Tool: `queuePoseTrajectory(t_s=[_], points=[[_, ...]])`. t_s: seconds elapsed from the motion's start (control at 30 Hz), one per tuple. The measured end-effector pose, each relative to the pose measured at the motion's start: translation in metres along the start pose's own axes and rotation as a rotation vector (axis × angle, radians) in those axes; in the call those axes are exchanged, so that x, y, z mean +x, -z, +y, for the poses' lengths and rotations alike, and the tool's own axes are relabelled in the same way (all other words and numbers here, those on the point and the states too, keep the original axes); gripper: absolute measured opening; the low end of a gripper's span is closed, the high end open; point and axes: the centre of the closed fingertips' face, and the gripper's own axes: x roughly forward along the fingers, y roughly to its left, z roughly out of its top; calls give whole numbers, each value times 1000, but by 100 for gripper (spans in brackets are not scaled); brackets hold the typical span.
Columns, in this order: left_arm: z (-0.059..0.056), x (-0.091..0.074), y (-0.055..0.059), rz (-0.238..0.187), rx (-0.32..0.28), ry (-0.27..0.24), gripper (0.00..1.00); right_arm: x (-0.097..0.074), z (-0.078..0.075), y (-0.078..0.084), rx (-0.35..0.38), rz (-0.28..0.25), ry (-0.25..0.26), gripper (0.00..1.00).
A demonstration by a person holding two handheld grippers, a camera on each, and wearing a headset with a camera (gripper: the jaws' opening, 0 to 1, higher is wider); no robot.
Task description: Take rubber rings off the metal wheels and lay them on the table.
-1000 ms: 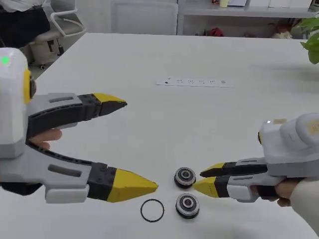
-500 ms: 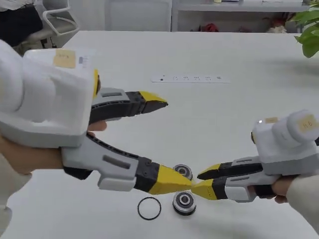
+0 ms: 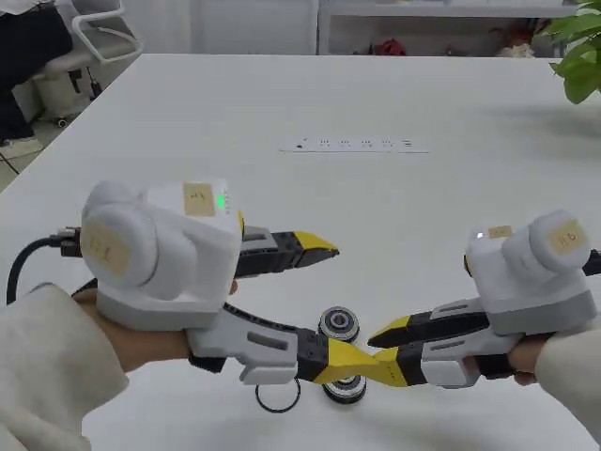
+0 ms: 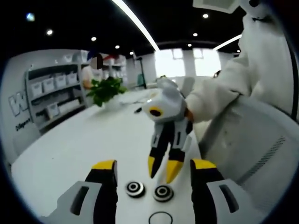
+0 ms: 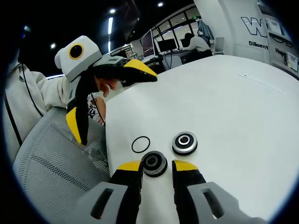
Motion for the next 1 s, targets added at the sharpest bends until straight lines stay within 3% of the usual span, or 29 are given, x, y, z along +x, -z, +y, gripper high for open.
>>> queuePoseTrajectory(t_s=[0.27, 0.83, 1.0], points=[[0, 3, 20, 31, -19, -4, 60, 3, 1, 6, -19, 31, -15, 23], [-1, 14, 38, 42, -54, -19, 43, 8, 2, 18, -58, 82, -24, 23], [-4, 18, 47, 66, -68, -10, 39, 10, 2, 23, -73, 96, -25, 23]])
